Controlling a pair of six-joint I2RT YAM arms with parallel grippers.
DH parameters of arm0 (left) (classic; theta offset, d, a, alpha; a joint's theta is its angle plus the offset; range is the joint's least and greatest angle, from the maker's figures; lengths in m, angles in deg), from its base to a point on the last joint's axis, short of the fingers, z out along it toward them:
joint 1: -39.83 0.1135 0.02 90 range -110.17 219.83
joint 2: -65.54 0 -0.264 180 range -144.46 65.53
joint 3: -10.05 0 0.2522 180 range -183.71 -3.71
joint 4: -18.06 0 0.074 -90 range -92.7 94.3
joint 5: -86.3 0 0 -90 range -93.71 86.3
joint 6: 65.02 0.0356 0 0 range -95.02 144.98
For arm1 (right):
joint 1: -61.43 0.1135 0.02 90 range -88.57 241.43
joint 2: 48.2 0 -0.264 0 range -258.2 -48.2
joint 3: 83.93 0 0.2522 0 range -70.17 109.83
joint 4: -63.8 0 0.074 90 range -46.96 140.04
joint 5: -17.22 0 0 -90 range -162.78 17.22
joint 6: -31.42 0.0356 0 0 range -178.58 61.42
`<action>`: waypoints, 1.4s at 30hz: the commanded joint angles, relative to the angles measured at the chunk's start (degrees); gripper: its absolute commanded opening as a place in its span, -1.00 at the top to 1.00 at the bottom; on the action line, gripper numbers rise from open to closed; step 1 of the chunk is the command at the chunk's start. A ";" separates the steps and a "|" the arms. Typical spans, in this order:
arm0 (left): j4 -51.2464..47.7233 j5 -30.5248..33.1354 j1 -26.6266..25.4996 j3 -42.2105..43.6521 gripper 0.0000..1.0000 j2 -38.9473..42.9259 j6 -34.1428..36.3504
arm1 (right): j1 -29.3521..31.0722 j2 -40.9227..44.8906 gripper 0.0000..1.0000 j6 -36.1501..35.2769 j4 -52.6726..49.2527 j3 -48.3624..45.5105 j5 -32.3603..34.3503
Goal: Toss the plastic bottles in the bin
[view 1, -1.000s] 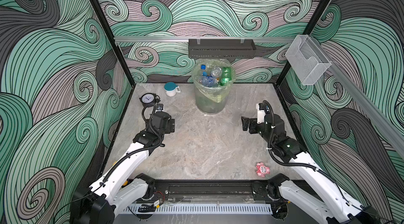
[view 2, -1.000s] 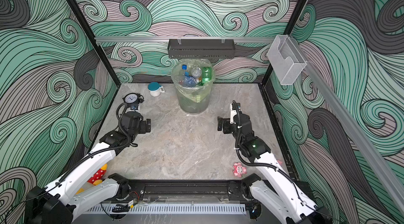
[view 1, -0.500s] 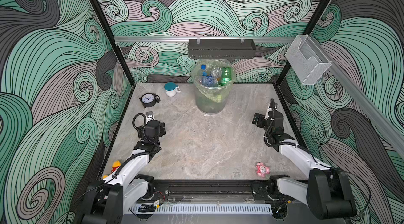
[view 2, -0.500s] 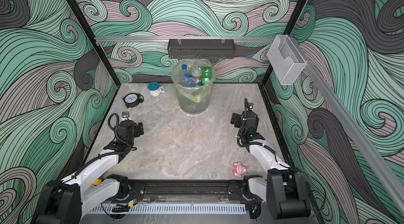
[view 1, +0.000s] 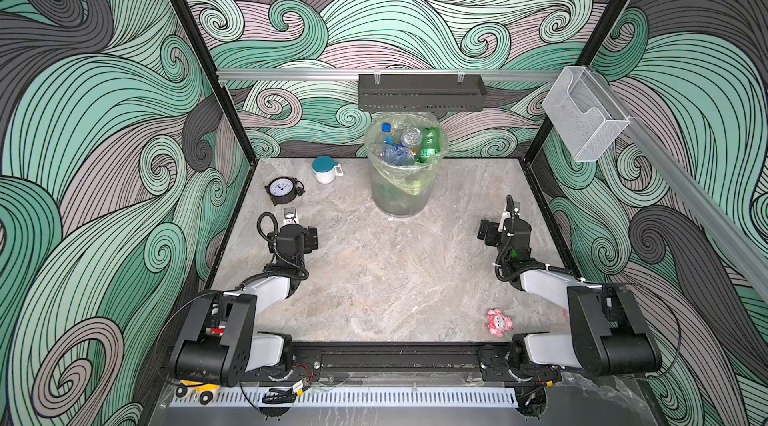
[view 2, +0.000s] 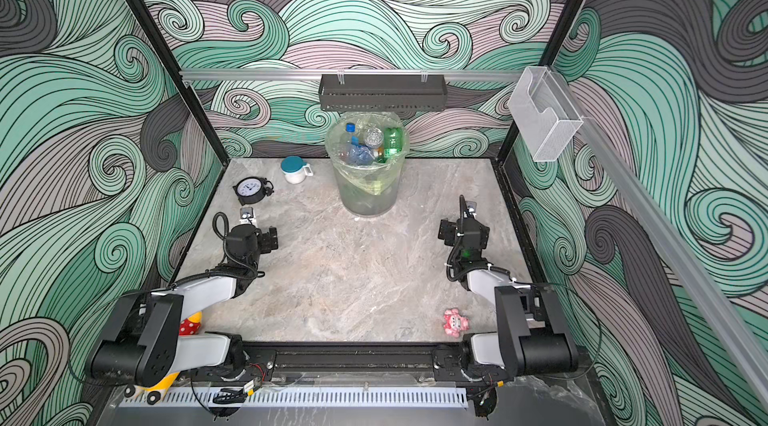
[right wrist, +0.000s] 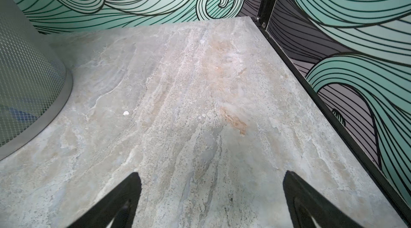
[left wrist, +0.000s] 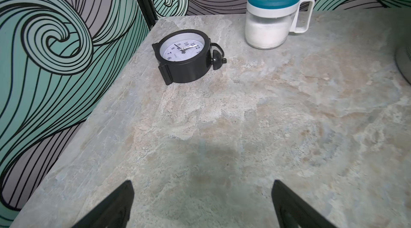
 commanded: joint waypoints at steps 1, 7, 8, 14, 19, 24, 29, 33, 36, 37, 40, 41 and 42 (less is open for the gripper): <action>7.14 -3.07 1.20 -2.17 -0.97 -3.76 2.95 | -0.52 0.04 -0.99 -2.74 4.97 -1.04 -2.13; 12.52 -6.82 5.52 -2.06 -0.95 -10.47 -0.29 | -1.24 -11.95 -0.99 -4.84 29.56 -6.98 -4.76; 14.19 -6.86 5.62 -2.11 -0.95 -11.56 0.08 | -1.25 -9.26 -0.99 -4.43 21.70 -5.36 -4.89; 6.87 -10.75 7.74 -5.00 -0.97 -10.71 -1.92 | -2.19 -9.72 -0.99 -3.68 16.24 -1.92 -6.18; 6.62 -11.01 7.91 -5.03 -0.97 -10.57 -2.11 | -2.29 -9.93 -0.99 -3.75 17.31 -2.25 -6.22; 6.54 -11.01 7.86 -4.94 -0.97 -10.39 -2.11 | -2.22 -9.55 -0.99 -3.84 16.91 -2.34 -6.37; 6.39 -11.01 7.91 -5.12 -0.97 -10.55 -2.08 | -2.21 -9.54 -0.99 -3.84 16.60 -2.29 -6.39; 6.44 -11.01 7.91 -5.01 -0.97 -10.48 -2.10 | -2.20 -9.64 -0.99 -3.84 16.74 -2.30 -6.39; 6.48 -11.01 7.87 -5.03 -0.97 -10.53 -2.11 | -2.24 -9.82 -0.99 -3.83 16.10 -1.83 -6.48; 6.48 -11.01 7.90 -5.03 -0.97 -10.53 -2.11 | -2.29 -9.86 -0.99 -3.75 15.78 -1.62 -6.52; 6.47 -11.01 7.91 -5.03 -0.97 -10.48 -2.11 | -2.29 -9.66 -0.99 -3.86 16.12 -1.92 -6.47; 6.41 -10.97 7.91 -5.12 -0.97 -10.48 -2.11 | -2.18 -9.64 -0.99 -3.90 16.36 -2.12 -6.47; 6.38 -11.01 7.91 -5.03 -0.97 -10.51 -2.11 | -2.21 -9.59 -0.99 -3.93 16.52 -2.20 -6.47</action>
